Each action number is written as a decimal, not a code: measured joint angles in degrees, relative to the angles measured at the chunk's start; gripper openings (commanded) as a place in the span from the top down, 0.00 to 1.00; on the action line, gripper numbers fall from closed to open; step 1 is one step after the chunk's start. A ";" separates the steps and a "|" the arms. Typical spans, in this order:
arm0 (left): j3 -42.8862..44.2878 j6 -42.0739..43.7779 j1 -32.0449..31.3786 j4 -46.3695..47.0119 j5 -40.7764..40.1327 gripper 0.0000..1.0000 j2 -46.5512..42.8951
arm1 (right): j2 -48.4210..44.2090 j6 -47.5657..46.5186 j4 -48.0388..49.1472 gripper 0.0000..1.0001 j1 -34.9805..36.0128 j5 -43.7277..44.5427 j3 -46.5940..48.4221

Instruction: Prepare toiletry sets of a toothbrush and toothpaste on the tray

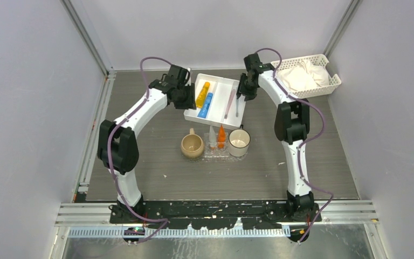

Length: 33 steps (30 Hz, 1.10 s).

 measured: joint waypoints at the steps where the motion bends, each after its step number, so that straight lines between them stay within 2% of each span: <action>1: -0.48 -0.02 0.07 0.20 0.31 0.63 0.04 | 0.07 0.00 0.17 0.56 -0.11 -0.02 0.09; 13: -2.38 -0.13 0.24 2.16 2.38 0.64 0.42 | 7.21 -2.38 -2.82 0.58 1.49 3.63 6.16; 17: -2.60 -0.13 0.24 2.54 2.64 0.65 0.42 | 9.20 -4.02 -4.94 0.74 1.55 7.45 9.64; 19: -3.06 -0.13 0.24 2.84 2.75 0.64 0.42 | 9.92 -4.81 -5.84 0.77 1.36 9.31 10.97; 22: -3.87 -0.13 0.26 2.99 2.80 0.65 0.42 | 10.32 -5.62 -6.14 0.88 1.09 10.95 11.72; 28: -4.68 -0.17 0.44 3.21 2.82 0.65 0.42 | 10.82 -7.69 -6.16 0.94 0.42 10.86 12.66; 33: -5.60 -0.20 0.52 3.39 2.75 0.65 -0.04 | 9.60 -9.01 -3.82 0.95 -0.46 9.46 10.97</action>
